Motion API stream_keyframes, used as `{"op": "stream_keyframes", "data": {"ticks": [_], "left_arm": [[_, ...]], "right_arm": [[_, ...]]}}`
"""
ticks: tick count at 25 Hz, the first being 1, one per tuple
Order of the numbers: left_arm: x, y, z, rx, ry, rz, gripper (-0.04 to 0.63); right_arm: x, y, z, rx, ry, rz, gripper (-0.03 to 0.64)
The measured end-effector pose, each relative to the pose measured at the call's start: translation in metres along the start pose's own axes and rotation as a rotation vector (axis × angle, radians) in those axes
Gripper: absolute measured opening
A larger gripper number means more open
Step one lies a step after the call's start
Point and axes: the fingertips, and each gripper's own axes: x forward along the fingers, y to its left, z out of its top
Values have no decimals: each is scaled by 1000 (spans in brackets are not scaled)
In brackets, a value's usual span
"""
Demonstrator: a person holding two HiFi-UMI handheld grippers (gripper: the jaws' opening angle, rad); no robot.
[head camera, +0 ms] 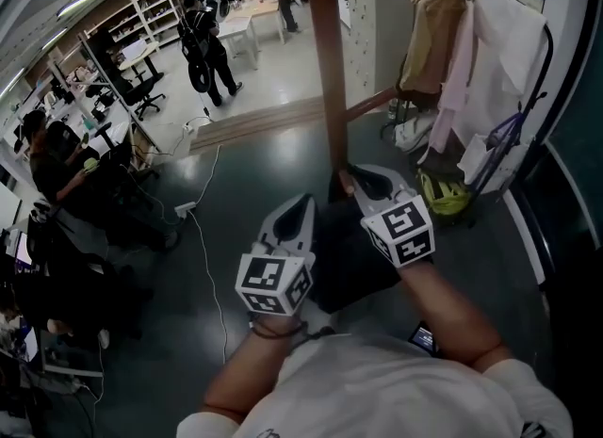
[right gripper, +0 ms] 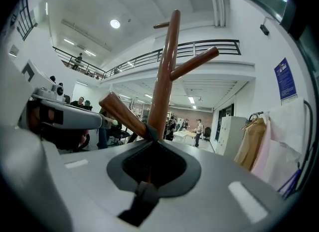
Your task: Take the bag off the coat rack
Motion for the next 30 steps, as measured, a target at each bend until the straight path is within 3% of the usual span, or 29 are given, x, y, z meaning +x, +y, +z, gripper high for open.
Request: {"op": "stream_keyframes", "data": {"ticks": [11,17,30], "left_arm": [[-30,-21,16,3,-34,51,6],[-65,-52,22,6,-58,89,6],[-127,-140,-16,-17,-45,134,6]], "right_arm": [[-56,11,45,-26,-131,33,22],[-107,21,56,18,-187,55,21],[-216,33,4,160,-178,76,21]]}}
